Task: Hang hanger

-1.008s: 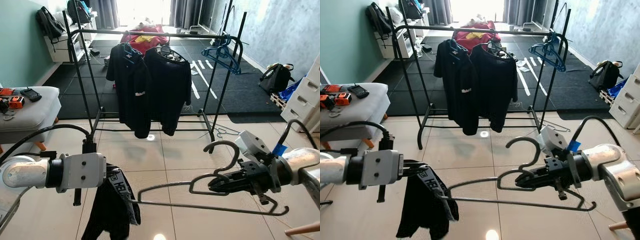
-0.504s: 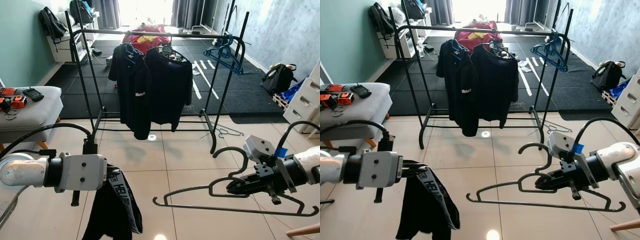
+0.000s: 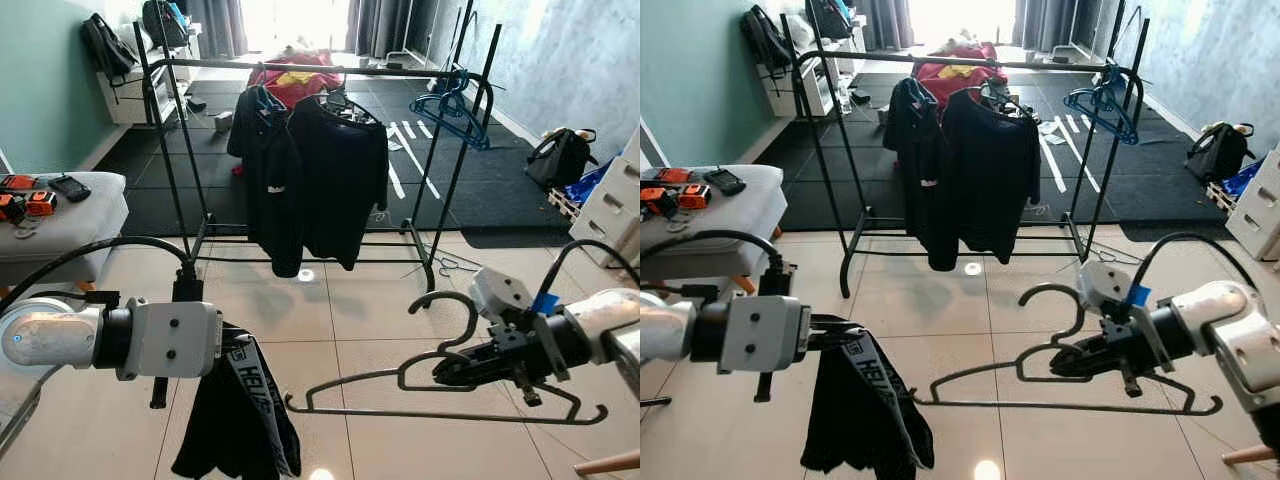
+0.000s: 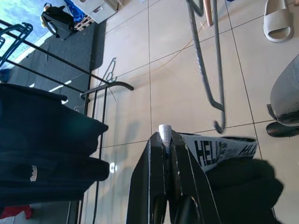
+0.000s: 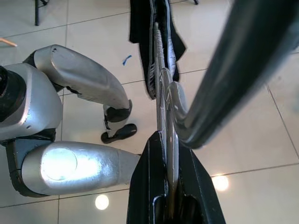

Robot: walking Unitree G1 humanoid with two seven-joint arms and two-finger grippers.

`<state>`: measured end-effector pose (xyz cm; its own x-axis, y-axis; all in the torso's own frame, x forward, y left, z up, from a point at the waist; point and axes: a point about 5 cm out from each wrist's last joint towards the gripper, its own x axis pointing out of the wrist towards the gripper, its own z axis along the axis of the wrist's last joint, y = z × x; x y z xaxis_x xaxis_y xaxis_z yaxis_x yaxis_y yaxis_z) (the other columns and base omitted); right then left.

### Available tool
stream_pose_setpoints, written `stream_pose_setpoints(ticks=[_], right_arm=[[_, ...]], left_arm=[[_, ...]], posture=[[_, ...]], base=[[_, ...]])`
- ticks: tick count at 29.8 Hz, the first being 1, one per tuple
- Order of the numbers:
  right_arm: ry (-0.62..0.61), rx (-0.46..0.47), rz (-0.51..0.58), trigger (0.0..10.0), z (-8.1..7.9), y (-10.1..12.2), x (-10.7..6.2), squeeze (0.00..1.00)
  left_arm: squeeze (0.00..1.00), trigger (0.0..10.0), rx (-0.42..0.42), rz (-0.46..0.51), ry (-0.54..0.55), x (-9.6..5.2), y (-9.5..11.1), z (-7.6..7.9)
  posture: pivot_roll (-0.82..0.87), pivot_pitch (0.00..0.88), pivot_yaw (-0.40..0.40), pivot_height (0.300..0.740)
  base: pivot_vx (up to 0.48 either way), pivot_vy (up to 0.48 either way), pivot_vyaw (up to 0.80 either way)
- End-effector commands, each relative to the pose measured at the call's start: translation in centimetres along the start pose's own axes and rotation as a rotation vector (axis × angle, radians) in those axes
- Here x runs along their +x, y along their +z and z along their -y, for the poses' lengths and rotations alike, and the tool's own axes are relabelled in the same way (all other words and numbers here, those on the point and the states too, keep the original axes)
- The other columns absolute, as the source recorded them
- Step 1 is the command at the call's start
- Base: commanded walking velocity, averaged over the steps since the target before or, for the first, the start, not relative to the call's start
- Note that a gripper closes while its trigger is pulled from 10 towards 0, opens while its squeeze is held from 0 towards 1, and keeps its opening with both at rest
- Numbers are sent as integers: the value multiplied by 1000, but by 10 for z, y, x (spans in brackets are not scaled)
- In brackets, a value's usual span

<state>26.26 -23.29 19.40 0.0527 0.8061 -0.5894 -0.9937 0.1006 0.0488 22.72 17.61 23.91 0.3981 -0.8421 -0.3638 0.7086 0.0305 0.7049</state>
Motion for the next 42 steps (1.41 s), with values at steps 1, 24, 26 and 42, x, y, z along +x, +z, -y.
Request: stream_pose_setpoints(ticks=[1,24,26,42], right_arm=[[-1,-30,6,10000,1,6,0,0],[-5,-42,-7,10000,4,9,2,0],[-3,-43,-7,10000,4,9,1,0],[-33,-34,-90,10000,7,4,-14,0]], left_arm=[[0,10000,11,7,-17,2,4,-1],[0,10000,18,27,-22,7,14,-4],[0,10000,19,26,-23,6,14,-3],[0,10000,12,19,-28,7,13,-2]], posture=[[-65,0,-5,740],[-63,0,-6,740],[-63,0,-9,740],[-66,0,-12,740]], base=[[0,0,0],[0,0,0],[0,0,0],[0,0,0]])
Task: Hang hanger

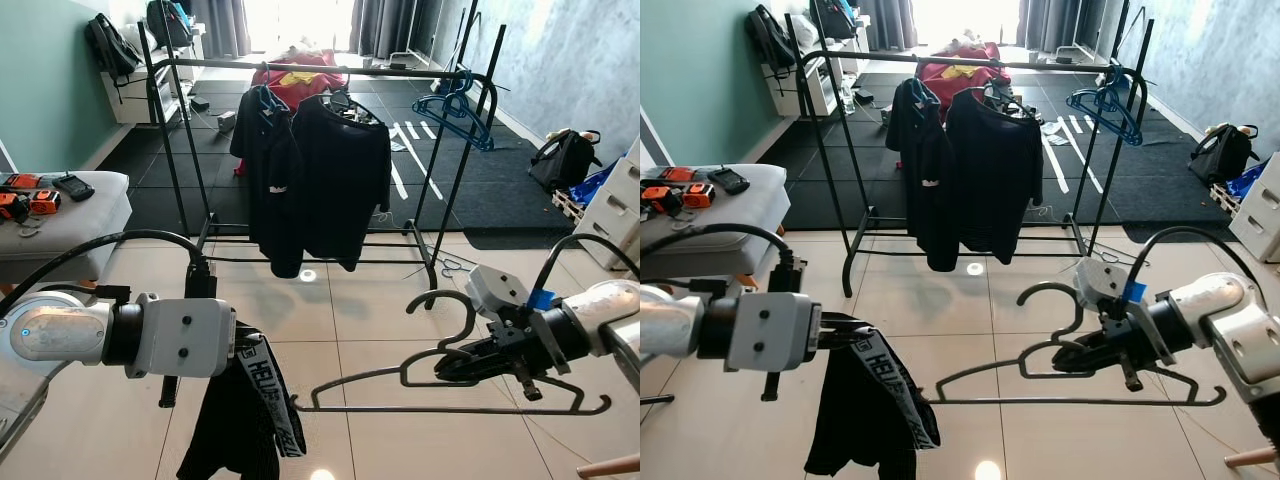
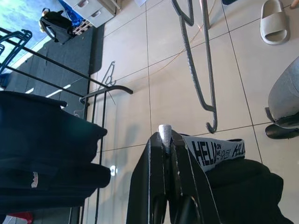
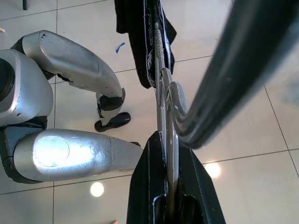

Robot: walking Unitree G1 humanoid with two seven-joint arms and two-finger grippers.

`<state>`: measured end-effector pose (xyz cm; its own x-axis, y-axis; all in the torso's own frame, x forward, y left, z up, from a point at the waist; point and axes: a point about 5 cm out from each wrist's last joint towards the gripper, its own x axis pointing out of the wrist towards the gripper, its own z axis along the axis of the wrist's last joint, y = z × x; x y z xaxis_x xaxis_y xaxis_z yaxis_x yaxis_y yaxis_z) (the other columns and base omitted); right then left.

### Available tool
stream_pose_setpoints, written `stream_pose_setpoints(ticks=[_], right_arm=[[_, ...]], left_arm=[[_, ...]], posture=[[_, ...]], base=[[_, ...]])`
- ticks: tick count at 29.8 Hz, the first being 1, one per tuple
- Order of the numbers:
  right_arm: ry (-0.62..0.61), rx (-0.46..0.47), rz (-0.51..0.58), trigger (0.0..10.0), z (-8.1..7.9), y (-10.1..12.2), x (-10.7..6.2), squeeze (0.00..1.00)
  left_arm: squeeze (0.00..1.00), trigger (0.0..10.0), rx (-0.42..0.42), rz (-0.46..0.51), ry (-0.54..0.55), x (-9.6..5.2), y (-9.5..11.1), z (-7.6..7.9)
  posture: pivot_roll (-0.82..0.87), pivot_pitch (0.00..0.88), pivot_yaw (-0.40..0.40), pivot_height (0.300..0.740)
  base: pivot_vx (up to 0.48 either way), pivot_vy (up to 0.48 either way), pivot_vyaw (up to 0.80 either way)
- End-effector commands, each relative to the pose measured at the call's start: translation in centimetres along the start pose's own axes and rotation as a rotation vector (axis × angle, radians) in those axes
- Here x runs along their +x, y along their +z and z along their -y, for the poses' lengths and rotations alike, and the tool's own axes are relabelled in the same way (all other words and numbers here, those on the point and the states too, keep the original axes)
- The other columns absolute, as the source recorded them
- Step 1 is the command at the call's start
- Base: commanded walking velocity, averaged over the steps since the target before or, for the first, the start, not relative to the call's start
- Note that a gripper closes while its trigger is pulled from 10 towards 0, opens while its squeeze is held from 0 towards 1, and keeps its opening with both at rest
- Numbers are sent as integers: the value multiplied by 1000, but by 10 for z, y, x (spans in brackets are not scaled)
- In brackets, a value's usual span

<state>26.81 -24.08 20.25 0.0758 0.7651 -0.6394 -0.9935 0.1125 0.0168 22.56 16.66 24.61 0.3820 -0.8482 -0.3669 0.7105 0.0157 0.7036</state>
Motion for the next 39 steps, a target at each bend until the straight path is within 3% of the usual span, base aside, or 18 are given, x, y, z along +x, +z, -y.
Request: stream_pose_setpoints(ticks=[1,15,27,39], right_arm=[[-4,-16,-28,10000,1,1,-3,0],[10,-44,16,10000,5,9,7,0],[26,-43,-17,10000,2,7,0,0],[57,-56,-8,10000,-1,11,4,0]], left_arm=[[0,10000,6,8,-15,2,3,1],[0,10000,8,23,-8,6,5,2],[0,10000,10,17,-9,5,4,2],[0,10000,15,17,-10,6,4,1]], posture=[[-66,0,-12,740],[-62,0,-8,740],[-68,0,-10,740],[-63,0,-11,740]], base=[[0,0,0],[0,0,0],[0,0,0],[0,0,0]])
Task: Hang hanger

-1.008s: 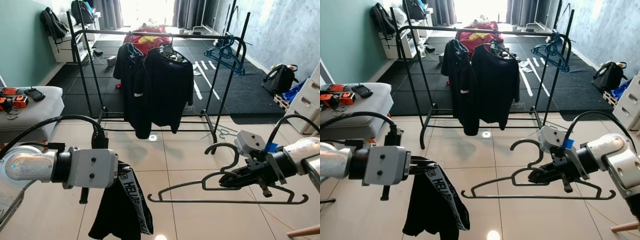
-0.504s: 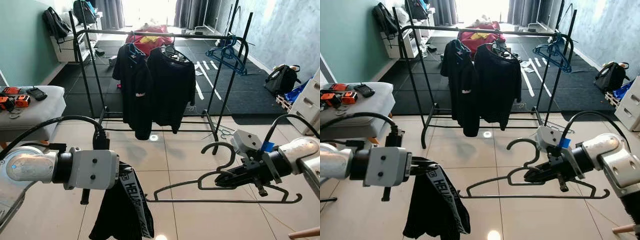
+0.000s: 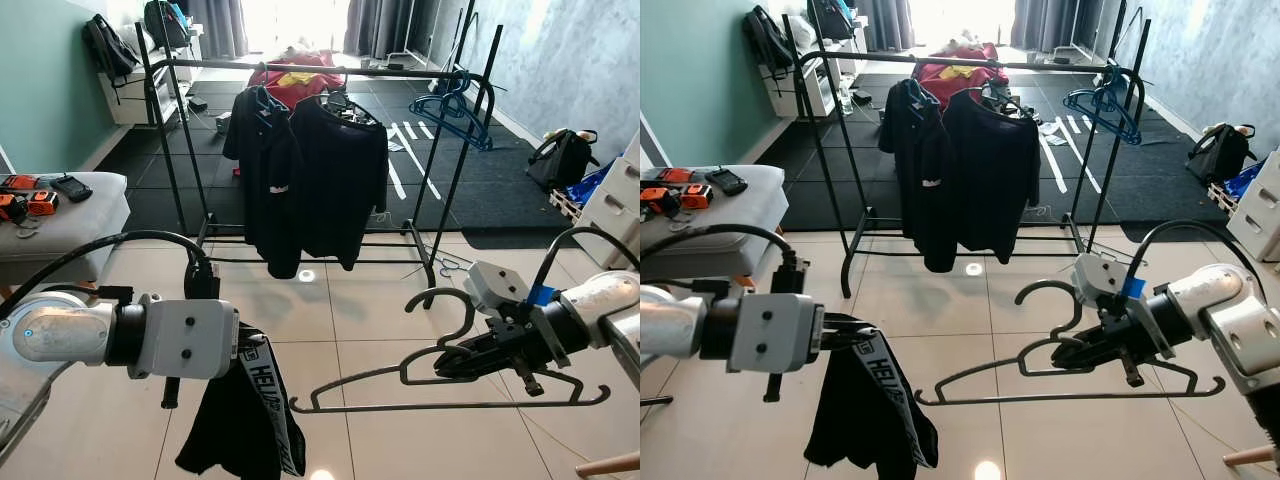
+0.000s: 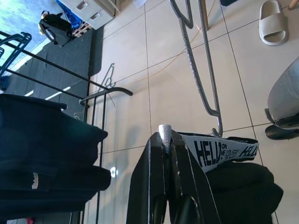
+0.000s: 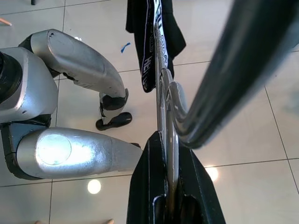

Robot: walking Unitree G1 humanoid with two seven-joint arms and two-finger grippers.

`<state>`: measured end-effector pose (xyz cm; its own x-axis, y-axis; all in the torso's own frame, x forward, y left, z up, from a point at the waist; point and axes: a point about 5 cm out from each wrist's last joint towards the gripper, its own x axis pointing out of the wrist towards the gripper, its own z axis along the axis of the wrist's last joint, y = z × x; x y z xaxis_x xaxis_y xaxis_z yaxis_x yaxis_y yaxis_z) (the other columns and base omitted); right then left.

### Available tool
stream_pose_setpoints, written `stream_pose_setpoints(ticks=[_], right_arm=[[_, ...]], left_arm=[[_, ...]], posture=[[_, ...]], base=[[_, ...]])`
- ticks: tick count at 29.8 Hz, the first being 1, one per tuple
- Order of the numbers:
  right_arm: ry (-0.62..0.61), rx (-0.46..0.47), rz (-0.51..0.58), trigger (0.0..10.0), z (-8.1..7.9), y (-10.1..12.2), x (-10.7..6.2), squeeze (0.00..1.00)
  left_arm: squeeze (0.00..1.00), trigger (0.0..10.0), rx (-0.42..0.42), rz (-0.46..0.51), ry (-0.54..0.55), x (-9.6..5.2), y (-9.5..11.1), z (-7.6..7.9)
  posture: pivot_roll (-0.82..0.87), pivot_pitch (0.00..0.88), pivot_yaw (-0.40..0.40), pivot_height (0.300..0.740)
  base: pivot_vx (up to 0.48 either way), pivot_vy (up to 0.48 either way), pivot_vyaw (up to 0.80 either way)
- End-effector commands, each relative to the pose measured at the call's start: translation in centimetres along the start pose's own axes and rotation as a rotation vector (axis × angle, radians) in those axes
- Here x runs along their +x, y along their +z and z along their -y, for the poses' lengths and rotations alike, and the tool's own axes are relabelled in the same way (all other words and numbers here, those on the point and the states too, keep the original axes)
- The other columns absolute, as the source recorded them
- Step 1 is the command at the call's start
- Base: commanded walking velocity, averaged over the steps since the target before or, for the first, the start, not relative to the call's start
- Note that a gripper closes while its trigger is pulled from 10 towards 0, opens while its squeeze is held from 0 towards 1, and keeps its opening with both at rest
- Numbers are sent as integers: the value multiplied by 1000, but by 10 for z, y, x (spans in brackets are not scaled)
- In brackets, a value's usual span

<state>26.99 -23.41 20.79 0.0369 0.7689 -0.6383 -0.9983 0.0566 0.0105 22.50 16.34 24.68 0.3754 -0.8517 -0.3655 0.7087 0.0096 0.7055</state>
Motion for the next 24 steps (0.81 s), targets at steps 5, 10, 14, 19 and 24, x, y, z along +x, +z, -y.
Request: stream_pose_setpoints(ticks=[5,10,14,19,24], right_arm=[[22,-20,-2,10000,-1,4,4,0],[29,-25,0,10000,-2,5,3,0],[31,-23,-5,10000,-3,4,2,0],[34,-21,-13,10000,-4,3,1,0],[43,-11,-33,10000,-6,0,2,0]], left_arm=[[0,10000,8,11,-6,4,2,2],[0,10000,7,5,-8,5,2,3],[0,10000,7,6,-8,6,2,3],[0,10000,8,7,-8,6,2,3],[0,10000,10,9,-7,6,3,2]], posture=[[-59,0,-13,740],[-61,0,-13,740],[-63,0,-11,740],[-65,0,-14,740],[-67,0,-15,740]], base=[[0,0,0],[0,0,0],[0,0,0],[0,0,0],[0,0,0]])
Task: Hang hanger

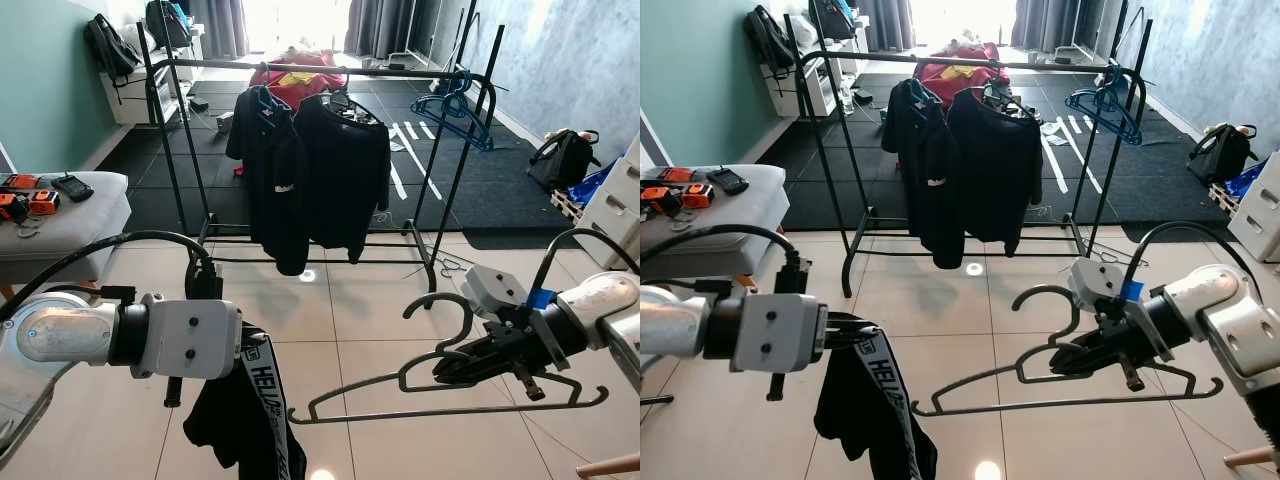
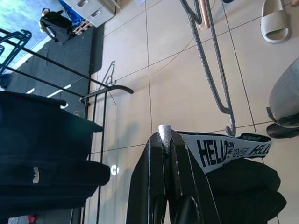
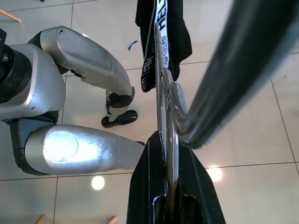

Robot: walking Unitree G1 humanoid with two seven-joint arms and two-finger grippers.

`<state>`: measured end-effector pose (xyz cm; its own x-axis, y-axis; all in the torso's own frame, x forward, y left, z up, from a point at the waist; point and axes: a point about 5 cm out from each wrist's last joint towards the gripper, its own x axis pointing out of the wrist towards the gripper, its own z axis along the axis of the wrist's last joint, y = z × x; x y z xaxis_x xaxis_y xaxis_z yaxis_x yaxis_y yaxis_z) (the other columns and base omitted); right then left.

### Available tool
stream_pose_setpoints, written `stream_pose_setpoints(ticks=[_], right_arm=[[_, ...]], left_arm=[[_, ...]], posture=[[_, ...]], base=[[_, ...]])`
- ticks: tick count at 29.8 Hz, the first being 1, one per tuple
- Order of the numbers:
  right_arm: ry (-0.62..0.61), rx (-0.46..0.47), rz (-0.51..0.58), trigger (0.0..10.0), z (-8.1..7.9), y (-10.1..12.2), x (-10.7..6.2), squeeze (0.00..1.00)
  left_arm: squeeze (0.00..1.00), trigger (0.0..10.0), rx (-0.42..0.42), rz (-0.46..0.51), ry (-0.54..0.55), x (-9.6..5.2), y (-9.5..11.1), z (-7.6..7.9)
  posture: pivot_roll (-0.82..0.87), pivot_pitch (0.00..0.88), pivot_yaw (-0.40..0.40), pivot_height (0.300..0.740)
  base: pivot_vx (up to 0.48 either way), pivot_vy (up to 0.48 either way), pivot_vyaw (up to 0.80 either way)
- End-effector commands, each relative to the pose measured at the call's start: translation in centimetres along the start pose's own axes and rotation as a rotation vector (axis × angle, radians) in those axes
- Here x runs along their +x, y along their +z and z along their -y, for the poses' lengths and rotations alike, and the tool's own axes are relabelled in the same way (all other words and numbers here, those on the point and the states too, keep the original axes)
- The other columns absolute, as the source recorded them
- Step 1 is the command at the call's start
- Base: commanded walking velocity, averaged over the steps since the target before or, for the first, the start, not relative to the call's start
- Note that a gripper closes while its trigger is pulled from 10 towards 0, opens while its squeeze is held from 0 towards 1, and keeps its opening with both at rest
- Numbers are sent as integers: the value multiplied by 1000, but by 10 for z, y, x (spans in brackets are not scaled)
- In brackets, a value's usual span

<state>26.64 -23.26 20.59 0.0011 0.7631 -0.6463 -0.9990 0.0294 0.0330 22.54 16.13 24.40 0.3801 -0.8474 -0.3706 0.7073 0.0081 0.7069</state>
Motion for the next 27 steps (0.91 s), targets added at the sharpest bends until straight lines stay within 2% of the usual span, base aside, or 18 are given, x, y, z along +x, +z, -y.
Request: stream_pose_setpoints(ticks=[1,20,27], right_arm=[[8,-9,-25,10000,-2,0,0,0],[-11,-7,-49,10000,0,-2,-2,0],[-47,-2,-91,10000,2,-5,-11,0]], left_arm=[[0,10000,8,18,-6,3,4,0],[0,10000,9,24,-15,2,6,0],[0,10000,11,25,-19,2,7,0]], posture=[[-67,0,-15,740],[-66,0,-17,740],[-71,0,-15,740]], base=[[0,0,0],[0,0,0],[0,0,0]])
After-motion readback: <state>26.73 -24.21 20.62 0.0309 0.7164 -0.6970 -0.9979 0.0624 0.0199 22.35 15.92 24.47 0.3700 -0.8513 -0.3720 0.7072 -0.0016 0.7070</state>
